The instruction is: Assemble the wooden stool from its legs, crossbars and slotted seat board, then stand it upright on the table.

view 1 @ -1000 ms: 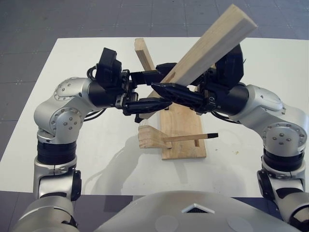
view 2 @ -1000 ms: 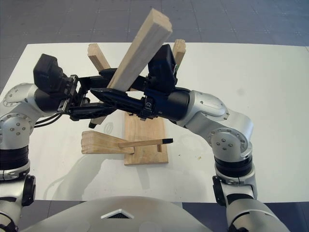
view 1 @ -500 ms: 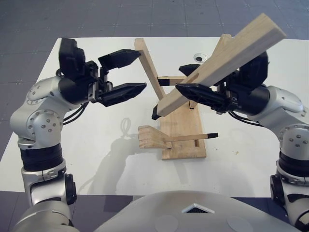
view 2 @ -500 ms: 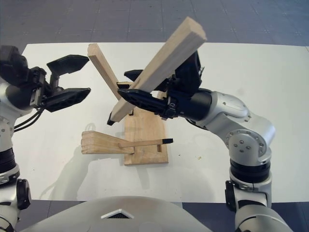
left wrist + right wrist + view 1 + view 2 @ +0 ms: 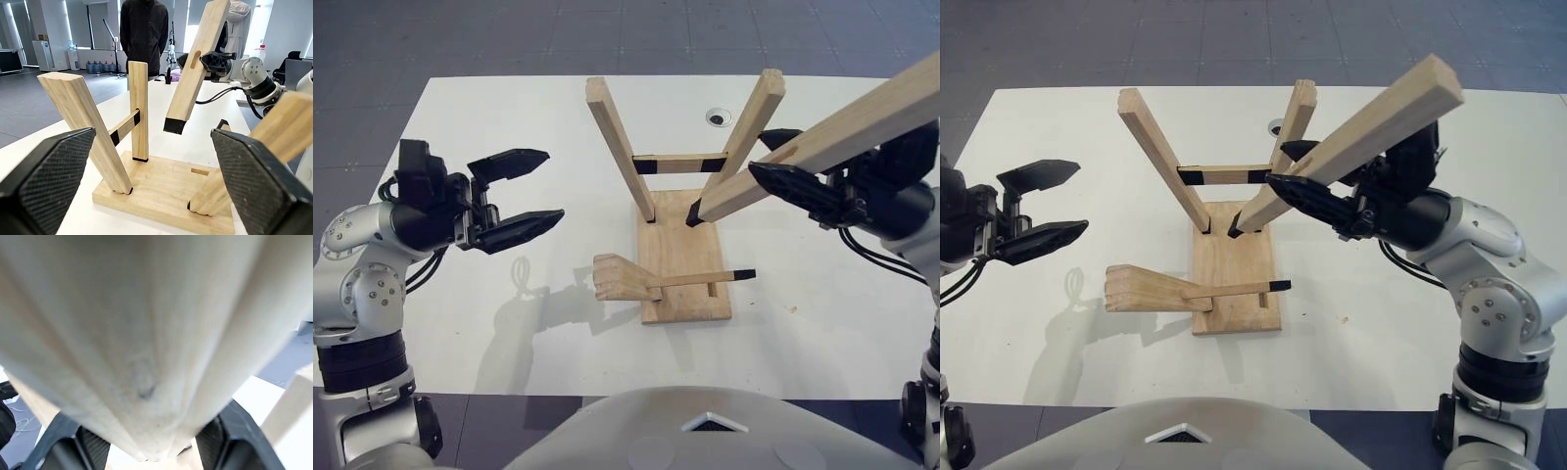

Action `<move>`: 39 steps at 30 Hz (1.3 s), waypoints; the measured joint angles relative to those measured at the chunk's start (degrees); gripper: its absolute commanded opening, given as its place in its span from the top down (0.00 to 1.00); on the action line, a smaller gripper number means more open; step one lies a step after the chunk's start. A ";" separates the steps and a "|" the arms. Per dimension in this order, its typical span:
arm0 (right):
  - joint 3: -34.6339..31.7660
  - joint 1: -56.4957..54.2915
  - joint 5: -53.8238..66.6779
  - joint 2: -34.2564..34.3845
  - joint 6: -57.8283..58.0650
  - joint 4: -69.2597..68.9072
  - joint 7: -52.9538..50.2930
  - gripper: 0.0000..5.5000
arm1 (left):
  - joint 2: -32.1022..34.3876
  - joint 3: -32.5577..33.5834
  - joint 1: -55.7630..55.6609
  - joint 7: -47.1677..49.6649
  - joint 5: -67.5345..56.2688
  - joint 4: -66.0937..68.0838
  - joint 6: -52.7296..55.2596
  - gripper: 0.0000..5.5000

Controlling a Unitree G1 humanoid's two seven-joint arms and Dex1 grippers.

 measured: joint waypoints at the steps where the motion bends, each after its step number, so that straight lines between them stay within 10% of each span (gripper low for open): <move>1: -0.66 0.57 -0.49 -0.29 -0.47 0.35 0.93 0.63 | 0.03 0.05 0.93 -0.97 0.57 0.32 -1.05 0.21; 17: 1.56 11.77 -17.81 -9.47 -14.16 4.35 23.23 0.63 | 0.77 -3.06 9.11 -4.93 7.83 1.35 -7.91 0.21; 39: 9.59 13.25 -23.23 -7.18 -18.91 -0.97 20.33 0.63 | 1.14 -7.20 10.25 -6.20 9.35 0.58 -9.01 0.21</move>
